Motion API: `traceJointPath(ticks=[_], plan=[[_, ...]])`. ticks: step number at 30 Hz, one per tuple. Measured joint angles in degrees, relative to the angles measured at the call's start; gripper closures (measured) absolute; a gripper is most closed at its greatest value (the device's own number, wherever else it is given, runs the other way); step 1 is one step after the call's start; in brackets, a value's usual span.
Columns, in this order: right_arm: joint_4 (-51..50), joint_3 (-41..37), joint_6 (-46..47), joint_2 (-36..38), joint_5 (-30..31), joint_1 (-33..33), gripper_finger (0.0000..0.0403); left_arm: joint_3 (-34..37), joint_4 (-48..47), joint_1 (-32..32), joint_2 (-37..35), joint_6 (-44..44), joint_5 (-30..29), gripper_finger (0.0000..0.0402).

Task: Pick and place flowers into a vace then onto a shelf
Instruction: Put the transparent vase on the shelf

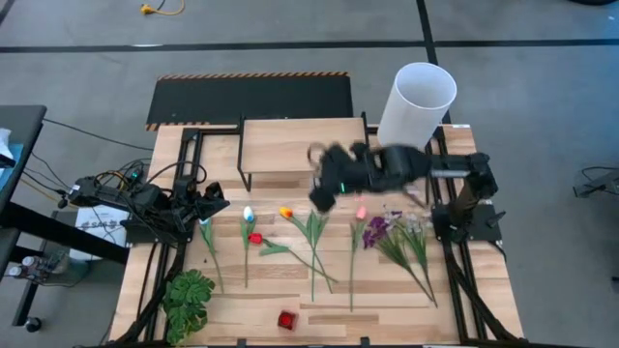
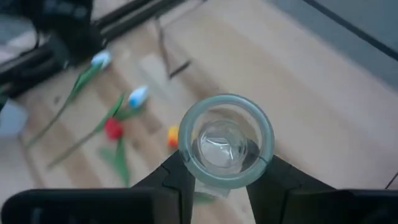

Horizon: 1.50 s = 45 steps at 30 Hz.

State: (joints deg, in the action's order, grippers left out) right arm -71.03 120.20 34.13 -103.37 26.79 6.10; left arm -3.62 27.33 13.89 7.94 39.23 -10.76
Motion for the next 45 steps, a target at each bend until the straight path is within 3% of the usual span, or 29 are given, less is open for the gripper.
traceJointPath(ticks=[11, 20, 38, 45], plan=[[2.83, 1.25, -16.18, 0.02, -6.86, -17.35, 0.0303, 0.0, 0.0, 0.0, 0.0, -0.01, 0.02, 0.0401], [2.78, -1.88, -18.13, 0.02, -13.28, -26.26, 0.0304, 0.0, -0.04, 0.02, 0.0, -0.63, 0.0, 0.0401], [9.37, -12.46, -18.08, -0.02, -14.93, -28.73, 0.0303, 0.0, -0.73, 0.02, 0.0, -1.06, 0.02, 0.0401], [10.49, -12.98, -17.64, -0.02, -14.66, -28.73, 0.0266, 0.0, -1.07, 0.0, 0.0, -0.18, 0.04, 0.0401]])
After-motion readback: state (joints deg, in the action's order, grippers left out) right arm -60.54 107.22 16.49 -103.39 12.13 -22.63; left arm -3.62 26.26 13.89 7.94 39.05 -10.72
